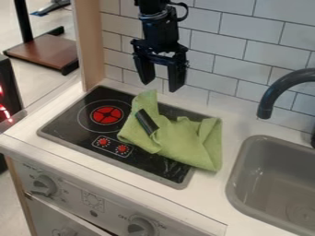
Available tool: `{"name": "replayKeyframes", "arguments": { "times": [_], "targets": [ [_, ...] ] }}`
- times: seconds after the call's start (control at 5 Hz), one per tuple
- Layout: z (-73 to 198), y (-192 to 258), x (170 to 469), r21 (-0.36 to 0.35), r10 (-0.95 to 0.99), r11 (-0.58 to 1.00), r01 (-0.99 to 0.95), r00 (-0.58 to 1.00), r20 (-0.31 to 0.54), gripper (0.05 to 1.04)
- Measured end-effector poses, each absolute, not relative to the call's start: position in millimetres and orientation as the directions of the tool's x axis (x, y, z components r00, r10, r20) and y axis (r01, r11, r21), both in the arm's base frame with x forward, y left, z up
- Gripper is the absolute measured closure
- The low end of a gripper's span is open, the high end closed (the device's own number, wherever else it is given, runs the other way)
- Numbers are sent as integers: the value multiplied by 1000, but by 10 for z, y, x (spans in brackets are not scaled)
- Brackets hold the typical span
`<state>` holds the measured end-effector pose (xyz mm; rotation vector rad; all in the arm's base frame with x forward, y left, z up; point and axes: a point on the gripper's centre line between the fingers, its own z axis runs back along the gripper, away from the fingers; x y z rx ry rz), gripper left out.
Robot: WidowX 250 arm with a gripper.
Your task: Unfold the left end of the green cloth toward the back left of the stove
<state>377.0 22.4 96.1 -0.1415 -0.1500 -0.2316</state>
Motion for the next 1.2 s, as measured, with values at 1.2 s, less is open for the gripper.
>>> {"name": "replayKeyframes", "arguments": {
  "times": [1.2],
  "targets": [
    [373,524,3467,-81,-45,996,47,999,31,83]
  ]
}}
